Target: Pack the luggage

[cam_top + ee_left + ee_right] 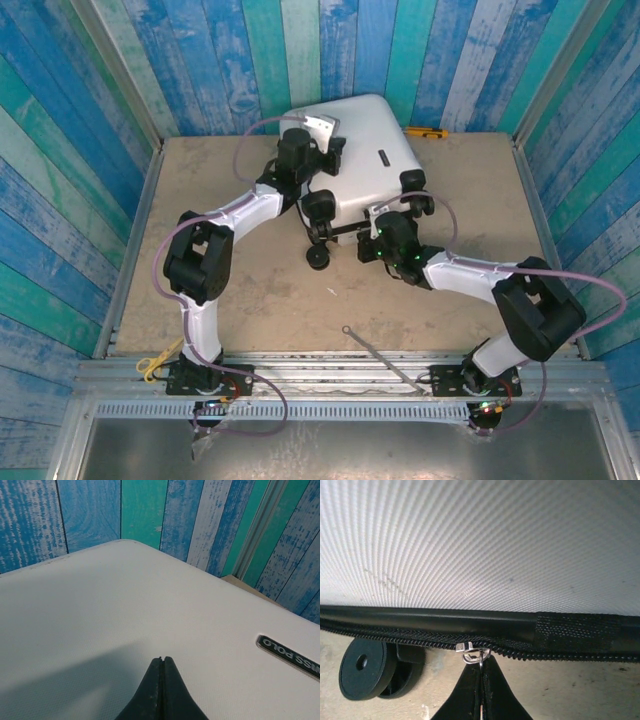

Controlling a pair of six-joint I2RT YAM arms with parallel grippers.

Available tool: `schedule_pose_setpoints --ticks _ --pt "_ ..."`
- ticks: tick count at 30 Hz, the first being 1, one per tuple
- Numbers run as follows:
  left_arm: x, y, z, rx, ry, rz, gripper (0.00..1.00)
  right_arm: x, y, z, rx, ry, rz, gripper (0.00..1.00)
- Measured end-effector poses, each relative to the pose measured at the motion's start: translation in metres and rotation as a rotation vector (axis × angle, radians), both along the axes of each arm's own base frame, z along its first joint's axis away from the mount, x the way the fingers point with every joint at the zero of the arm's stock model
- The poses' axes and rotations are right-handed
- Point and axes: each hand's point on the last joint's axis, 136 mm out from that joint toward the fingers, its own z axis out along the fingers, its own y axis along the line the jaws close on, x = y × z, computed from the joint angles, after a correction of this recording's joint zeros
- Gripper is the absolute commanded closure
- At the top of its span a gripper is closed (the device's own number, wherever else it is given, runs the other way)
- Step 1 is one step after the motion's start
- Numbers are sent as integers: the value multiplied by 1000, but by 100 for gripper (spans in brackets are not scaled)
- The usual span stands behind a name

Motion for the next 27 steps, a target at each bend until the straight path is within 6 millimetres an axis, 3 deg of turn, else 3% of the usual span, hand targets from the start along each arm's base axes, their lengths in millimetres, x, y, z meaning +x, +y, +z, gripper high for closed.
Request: schedule_pose_setpoints --ticks 10,16,21,24,27 --pt "-9 -1 2 -3 -4 -9 100 21 -56 1 -10 0 -216 99" --pt "-12 12 1 -5 14 17 100 23 -58 1 -66 -24 -156 99" --pt "-28 29 -1 -21 78 25 100 22 -60 0 -121 -41 -74 99" --pt "-41 26 -1 -17 107 4 100 22 -61 0 -133 -41 -23 99" --pt "-59 11 -2 4 131 -36 100 21 -62 0 -131 -42 13 99"
